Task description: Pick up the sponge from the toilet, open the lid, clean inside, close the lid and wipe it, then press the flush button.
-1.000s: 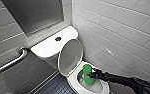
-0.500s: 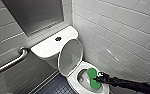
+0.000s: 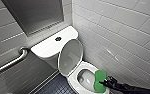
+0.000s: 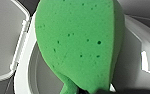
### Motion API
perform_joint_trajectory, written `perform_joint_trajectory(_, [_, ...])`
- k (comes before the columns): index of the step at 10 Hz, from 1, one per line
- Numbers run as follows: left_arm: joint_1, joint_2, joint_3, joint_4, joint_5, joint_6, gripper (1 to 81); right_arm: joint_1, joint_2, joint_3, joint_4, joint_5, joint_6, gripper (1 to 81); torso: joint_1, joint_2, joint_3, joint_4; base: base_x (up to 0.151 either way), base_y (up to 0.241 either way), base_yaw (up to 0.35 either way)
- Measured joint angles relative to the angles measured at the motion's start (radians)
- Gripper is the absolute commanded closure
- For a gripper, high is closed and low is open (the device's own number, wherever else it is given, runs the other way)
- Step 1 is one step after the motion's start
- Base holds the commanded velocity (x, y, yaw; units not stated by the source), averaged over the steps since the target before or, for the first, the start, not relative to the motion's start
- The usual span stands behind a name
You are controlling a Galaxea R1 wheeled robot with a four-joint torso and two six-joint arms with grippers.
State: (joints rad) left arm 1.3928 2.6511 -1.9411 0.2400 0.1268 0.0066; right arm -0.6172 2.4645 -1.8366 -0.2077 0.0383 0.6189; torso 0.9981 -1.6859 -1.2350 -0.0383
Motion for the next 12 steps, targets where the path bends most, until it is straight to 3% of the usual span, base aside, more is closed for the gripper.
perform_joint_trajectory(4, [0.000,0.004,0.000,0.001,0.000,0.001,1.0,-0.117,-0.129,0.096,0.054,0.129,0.005,81.1,0.000,0.000,0.000,0.000,0.000,0.000,0.000])
perform_joint_trajectory(8, [0.000,0.006,0.000,0.001,0.000,0.001,1.0,-0.232,-0.160,0.128,0.073,0.277,0.006,81.1,0.000,0.000,0.000,0.000,0.000,0.000,0.000])
perform_joint_trajectory(10, [0.000,0.006,0.000,0.003,0.000,0.001,1.0,-0.297,-0.198,0.166,0.073,0.299,0.006,81.1,0.000,0.000,0.000,0.000,0.000,0.000,0.000])
perform_joint_trajectory(12, [0.000,0.007,0.000,0.003,0.000,0.001,1.0,-0.406,-0.290,0.201,0.080,0.275,0.007,81.1,0.000,0.000,0.000,0.000,0.000,0.000,0.000])
